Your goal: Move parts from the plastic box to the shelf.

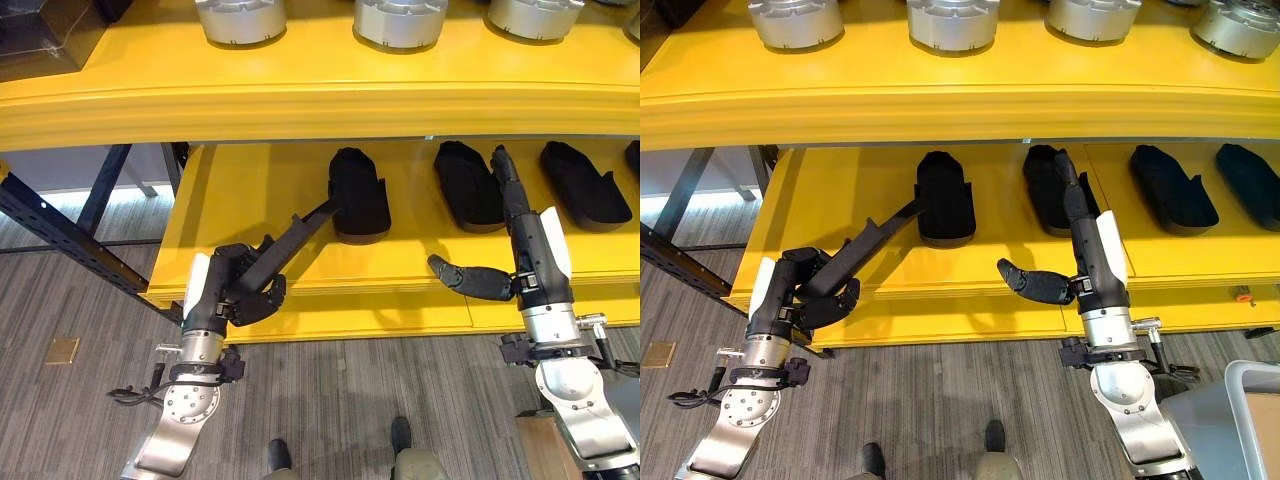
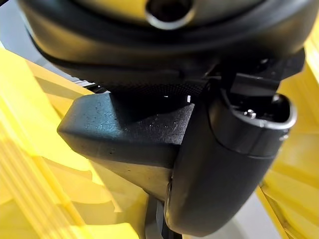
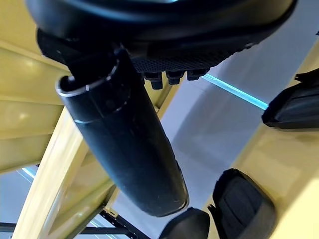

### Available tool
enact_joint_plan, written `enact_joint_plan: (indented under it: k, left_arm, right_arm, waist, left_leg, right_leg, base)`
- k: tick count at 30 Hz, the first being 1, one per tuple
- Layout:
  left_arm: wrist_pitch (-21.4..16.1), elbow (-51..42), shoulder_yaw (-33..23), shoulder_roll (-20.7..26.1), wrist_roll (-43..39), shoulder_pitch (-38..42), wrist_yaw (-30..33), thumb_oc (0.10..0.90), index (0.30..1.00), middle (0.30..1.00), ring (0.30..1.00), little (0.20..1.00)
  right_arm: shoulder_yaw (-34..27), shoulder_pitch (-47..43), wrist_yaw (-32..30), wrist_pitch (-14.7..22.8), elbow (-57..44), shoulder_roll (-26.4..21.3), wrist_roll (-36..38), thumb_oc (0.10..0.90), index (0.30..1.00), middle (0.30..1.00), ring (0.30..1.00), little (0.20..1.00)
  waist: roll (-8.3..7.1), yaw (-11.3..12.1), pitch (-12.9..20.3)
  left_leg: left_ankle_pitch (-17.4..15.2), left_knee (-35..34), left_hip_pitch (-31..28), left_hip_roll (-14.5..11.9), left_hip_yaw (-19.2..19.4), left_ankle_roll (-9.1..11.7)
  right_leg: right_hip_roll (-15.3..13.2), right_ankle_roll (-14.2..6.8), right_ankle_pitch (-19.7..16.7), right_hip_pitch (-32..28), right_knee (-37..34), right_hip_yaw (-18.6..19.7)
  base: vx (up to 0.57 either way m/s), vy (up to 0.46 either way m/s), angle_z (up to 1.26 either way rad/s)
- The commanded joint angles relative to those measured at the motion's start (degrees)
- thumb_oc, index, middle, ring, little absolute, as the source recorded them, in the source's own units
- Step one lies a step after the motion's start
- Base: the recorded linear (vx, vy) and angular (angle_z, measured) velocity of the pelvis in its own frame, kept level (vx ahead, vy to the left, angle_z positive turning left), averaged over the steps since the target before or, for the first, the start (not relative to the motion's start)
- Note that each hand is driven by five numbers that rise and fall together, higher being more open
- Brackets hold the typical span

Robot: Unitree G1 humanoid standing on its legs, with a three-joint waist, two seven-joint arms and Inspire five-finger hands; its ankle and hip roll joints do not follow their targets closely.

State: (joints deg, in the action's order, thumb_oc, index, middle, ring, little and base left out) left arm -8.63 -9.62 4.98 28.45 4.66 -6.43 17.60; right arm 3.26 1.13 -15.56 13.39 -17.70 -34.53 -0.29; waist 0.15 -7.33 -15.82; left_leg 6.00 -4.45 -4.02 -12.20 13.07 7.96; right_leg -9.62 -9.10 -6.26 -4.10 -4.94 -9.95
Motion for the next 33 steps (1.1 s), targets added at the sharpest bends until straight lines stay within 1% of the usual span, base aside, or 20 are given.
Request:
enact_joint_plan:
  k: [1,7,11,14,17,19,20,21,22,23,24,25,26,27,28,29,30,31,32,33]
  left_arm:
    - [-5.5,-7.48,-2.63,2.49,-1.42,8.17,7.38,0.4,0.3,0.3,0.3,0.3]
    - [-6.19,-7.81,-4.29,2.01,-0.9,7.4,11.75,0.4,0.3,0.3,0.3,0.3]
    - [-6.05,-8.35,-5.54,1.94,-0.9,7.0,12.37,0.4,0.3,0.3,0.3,0.3]
    - [-5.84,-8.29,-5.89,1.99,-0.47,7.74,12.44,0.4,0.3,0.3,0.3,0.3]
    - [-4.96,-8.25,-6.15,2.15,-0.29,8.69,14.19,0.4,0.3,0.3,0.3,0.3]
    - [-4.54,-7.88,-6.79,2.22,-0.17,8.6,15.81,0.4,0.3,0.3,0.3,0.3]
    - [-4.26,-7.85,-6.96,2.22,-0.46,8.49,16.19,0.4,0.3,0.3,0.3,0.3]
    - [-3.96,-7.88,-7.28,1.98,-0.82,8.39,16.29,0.4,0.3,0.3,0.3,0.3]
    - [-4.29,-7.61,-7.32,1.91,-1.15,8.43,16.32,0.4,0.3,0.3,0.3,0.3]
    - [-4.43,-7.5,-7.34,1.76,-1.22,8.54,16.15,0.4,0.3,0.3,0.3,0.3]
    - [-4.59,-7.22,-7.36,1.57,-1.33,8.81,15.9,0.4,0.3,0.3,0.3,0.3]
    - [-4.63,-6.61,-7.17,1.44,-1.23,9.19,15.69,0.4,0.3,0.3,0.3,0.3]
    - [-4.55,-6.07,-6.98,1.26,-1.16,9.52,15.55,0.4,0.3,0.3,0.3,0.3]
    - [-4.05,-5.37,-6.33,0.93,-0.58,9.91,15.67,0.4,0.3,0.3,0.3,0.3]
    - [-3.99,-5.33,-6.27,0.85,-0.26,9.88,15.65,0.4,0.3,0.3,0.3,0.3]
    - [-3.95,-5.44,-6.3,0.66,-0.03,9.56,15.54,0.4,0.3,0.3,0.3,0.3]
    - [-3.96,-5.72,-6.52,0.38,0.02,8.96,15.09,0.4,0.3,0.3,0.3,0.3]
    - [-4.35,-5.7,-6.68,0.26,-0.02,8.48,14.85,0.4,0.3,0.3,0.3,0.3]
    - [-4.62,-5.56,-6.89,0.27,-0.08,8.07,14.84,0.4,0.3,0.3,0.3,0.3]
    - [-5.16,-4.89,-7.09,0.49,-0.55,7.72,14.93,0.4,0.3,0.3,0.3,0.3]
  right_arm:
    - [-0.3,-6.0,-2.74,6.02,-5.83,-2.13,-2.6,0.9,1.0,1.0,1.0,1.0]
    - [0.11,-6.19,-3.91,6.13,-6.16,-2.42,-5.24,0.9,1.0,1.0,1.0,1.0]
    - [0.33,-6.26,-4.45,5.94,-6.74,-2.16,-6.32,0.9,1.0,1.0,1.0,1.0]
    - [1.38,-7.25,-3.78,6.45,-7.15,-2.03,-7.22,0.9,1.0,1.0,1.0,1.0]
    - [3.1,-9.02,-1.76,7.23,-6.94,-2.74,-6.86,0.9,1.0,1.0,1.0,1.0]
    - [4.23,-10.09,-0.09,7.73,-6.74,-3.19,-5.78,0.9,1.0,1.0,1.0,1.0]
    - [4.58,-10.35,0.4,7.87,-6.64,-3.47,-5.35,0.9,1.0,1.0,1.0,1.0]
    - [4.78,-10.29,0.99,7.88,-6.62,-3.69,-5.01,0.9,1.0,1.0,1.0,1.0]
    - [4.83,-10.14,1.05,8.01,-6.53,-3.72,-4.86,0.9,1.0,1.0,1.0,1.0]
    - [4.95,-10.03,0.95,8.21,-6.3,-3.58,-5.07,0.9,1.0,1.0,1.0,1.0]
    - [5.34,-10.02,0.83,8.62,-5.7,-3.25,-5.6,0.9,1.0,1.0,1.0,1.0]
    - [5.99,-10.35,0.76,8.72,-4.94,-2.85,-6.02,0.9,1.0,1.0,1.0,1.0]
    - [6.63,-10.78,0.7,8.76,-4.37,-2.52,-6.24,0.9,1.0,1.0,1.0,1.0]
    - [8.74,-12.38,0.73,8.01,-3.66,-1.48,-6.84,0.9,1.0,1.0,1.0,1.0]
    - [9.18,-12.76,0.84,7.56,-3.68,-1.3,-6.73,0.9,1.0,1.0,1.0,1.0]
    - [9.36,-12.85,0.94,7.1,-3.96,-1.34,-6.46,0.9,1.0,1.0,1.0,1.0]
    - [9.26,-12.32,1.08,6.69,-4.67,-1.49,-6.27,0.9,1.0,1.0,1.0,1.0]
    - [9.02,-11.56,1.08,6.53,-5.31,-1.75,-6.02,0.9,1.0,1.0,1.0,1.0]
    - [8.91,-11.02,1.24,6.59,-5.73,-1.88,-5.73,0.9,1.0,1.0,1.0,1.0]
    - [9.13,-10.84,1.46,6.94,-5.82,-2.08,-5.5,0.9,1.0,1.0,1.0,1.0]
  waist:
    - [0.23,1.3,3.9]
    - [0.63,1.32,4.01]
    - [0.53,1.59,4.2]
    - [0.4,2.11,4.12]
    - [0.3,2.81,3.91]
    - [0.07,3.28,3.98]
    - [-0.1,3.36,3.98]
    - [-0.65,3.66,3.81]
    - [-1.0,3.75,3.64]
    - [-1.25,3.87,3.47]
    - [-1.52,4.03,3.18]
    - [-1.3,3.97,2.89]
    - [-1.16,3.99,2.71]
    - [-0.73,4.99,2.4]
    - [-0.49,5.44,2.41]
    - [-0.28,5.79,2.61]
    - [-0.19,6.02,2.83]
    - [-0.31,5.98,3.01]
    - [-0.42,6.25,2.97]
    - [-0.64,6.72,2.84]
  left_leg:
    - [-2.83,5.38,-2.31,-2.21,3.86,-0.24]
    - [-2.75,4.55,-2.43,-1.96,3.91,-0.24]
    - [-3.61,3.81,-3.09,-1.64,3.84,-0.45]
    - [-4.63,4.02,-3.22,-1.73,3.39,-0.58]
    - [-5.06,6.95,-2.86,-2.15,1.73,-0.42]
    - [-4.87,11.32,-2.8,-2.16,1.4,-0.53]
    - [-3.94,14.9,-2.18,-2.59,2.06,-0.25]
    - [-0.81,21.82,-0.42,-3.75,3.5,0.4]
    - [0.97,26.66,1.7,-5.3,3.89,1.05]
    - [1.82,29.4,3.27,-5.86,3.85,1.24]
    - [2.71,33.2,6.21,-6.68,3.57,1.33]
    - [2.33,34.38,8.34,-6.78,2.75,1.38]
    - [2.24,33.55,9.21,-6.22,2.36,1.16]
    - [2.91,25.94,10.02,-3.52,1.03,0.6]
    - [3.44,23.03,10.59,-3.04,0.52,0.37]
    - [4.41,17.37,10.63,-2.88,0.42,0.41]
    - [6.29,11.02,10.71,-3.44,0.73,0.73]
    - [7.83,7.09,10.12,-3.96,1.2,1.02]
    - [8.31,3.41,10.13,-4.08,-0.27,1.16]
    - [8.22,1.44,10.27,-3.98,-3.15,1.15]
  right_leg:
    - [0.93,1.88,5.41,5.83,8.99,-1.8]
    - [0.28,1.62,5.55,5.49,8.97,-1.78]
    - [-0.1,1.23,5.6,4.69,8.93,-1.75]
    - [-0.18,1.33,6.82,4.7,10.9,-2.01]
    - [0.24,2.28,8.99,5.08,13.95,-2.04]
    - [0.7,3.36,10.17,5.12,15.35,-2.53]
    - [0.9,4.15,10.69,4.95,15.73,-3.21]
    - [1.19,5.52,11.32,4.34,15.9,-4.35]
    - [1.57,6.47,11.79,3.91,15.94,-5.18]
    - [1.91,6.95,12.0,3.51,15.87,-5.37]
    - [2.7,7.65,12.36,2.76,15.66,-5.63]
    - [3.72,7.83,12.9,1.98,15.55,-5.63]
    - [4.26,7.77,12.98,1.52,15.3,-5.39]
    - [5.33,7.11,13.15,0.01,14.52,-4.24]
    - [5.67,7.01,12.99,-0.36,14.11,-4.04]
    - [5.79,6.66,12.96,-1.16,13.28,-4.1]
    - [5.67,6.27,12.89,-2.31,12.31,-4.53]
    - [5.37,5.99,12.81,-3.08,11.68,-4.86]
    - [5.17,5.65,12.9,-3.51,11.69,-4.35]
    - [4.86,5.31,13.21,-3.78,12.15,-3.22]
  base:
    - [-0.01,0.033,-0.01]
    - [0.0,0.007,0.0]
    - [0.04,-0.048,0.05]
    - [0.02,-0.153,0.06]
    - [0.03,-0.226,0.03]
    - [0.05,-0.212,0.01]
    - [0.03,-0.245,0.03]
    - [0.01,-0.273,0.02]
    - [0.02,-0.27,0.01]
    - [0.03,-0.245,-0.06]
    - [0.08,-0.196,0.16]
    - [0.1,-0.148,0.5]
    - [0.19,-0.001,0.69]
    - [0.19,0.074,0.53]
    - [0.22,0.136,0.26]
    - [0.19,0.146,0.04]
    - [0.23,0.184,-0.08]
    - [0.23,0.192,-0.21]
    - [0.23,0.216,-0.24]
    - [0.21,0.214,-0.22]
